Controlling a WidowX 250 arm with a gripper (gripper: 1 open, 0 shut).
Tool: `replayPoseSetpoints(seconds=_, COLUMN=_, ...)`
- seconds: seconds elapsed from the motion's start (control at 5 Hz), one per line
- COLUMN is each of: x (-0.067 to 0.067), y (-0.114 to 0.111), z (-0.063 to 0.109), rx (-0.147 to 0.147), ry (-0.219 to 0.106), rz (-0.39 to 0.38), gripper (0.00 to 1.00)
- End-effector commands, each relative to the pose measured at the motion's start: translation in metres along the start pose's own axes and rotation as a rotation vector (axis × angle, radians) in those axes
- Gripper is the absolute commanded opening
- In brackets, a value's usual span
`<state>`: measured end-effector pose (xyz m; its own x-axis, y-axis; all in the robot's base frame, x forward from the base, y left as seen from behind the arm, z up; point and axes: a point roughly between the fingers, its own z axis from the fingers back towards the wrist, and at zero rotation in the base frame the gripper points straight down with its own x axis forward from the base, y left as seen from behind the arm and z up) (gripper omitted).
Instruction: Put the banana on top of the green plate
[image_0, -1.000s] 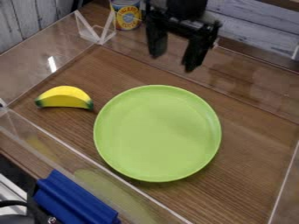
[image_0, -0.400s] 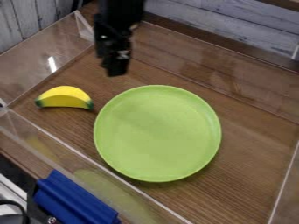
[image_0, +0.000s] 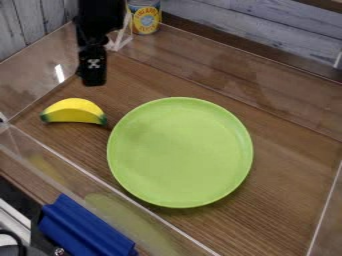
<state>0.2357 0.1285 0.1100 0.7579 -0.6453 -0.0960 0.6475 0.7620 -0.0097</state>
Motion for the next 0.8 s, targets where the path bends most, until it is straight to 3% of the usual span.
replayPoseSetpoints(seconds=0.0, x=-0.011, y=0.007, z=-0.002, rx=0.036, ry=-0.018, rz=-0.006, gripper=1.0)
replayPoseSetpoints(seconds=0.4, x=-0.029, y=0.017, z=-0.032, rx=0.028, ry=-0.033, rz=0.007, gripper=1.0)
replayPoseSetpoints(seconds=0.6, x=-0.03, y=0.021, z=-0.048, rx=0.023, ry=-0.039, rz=0.015, gripper=1.0)
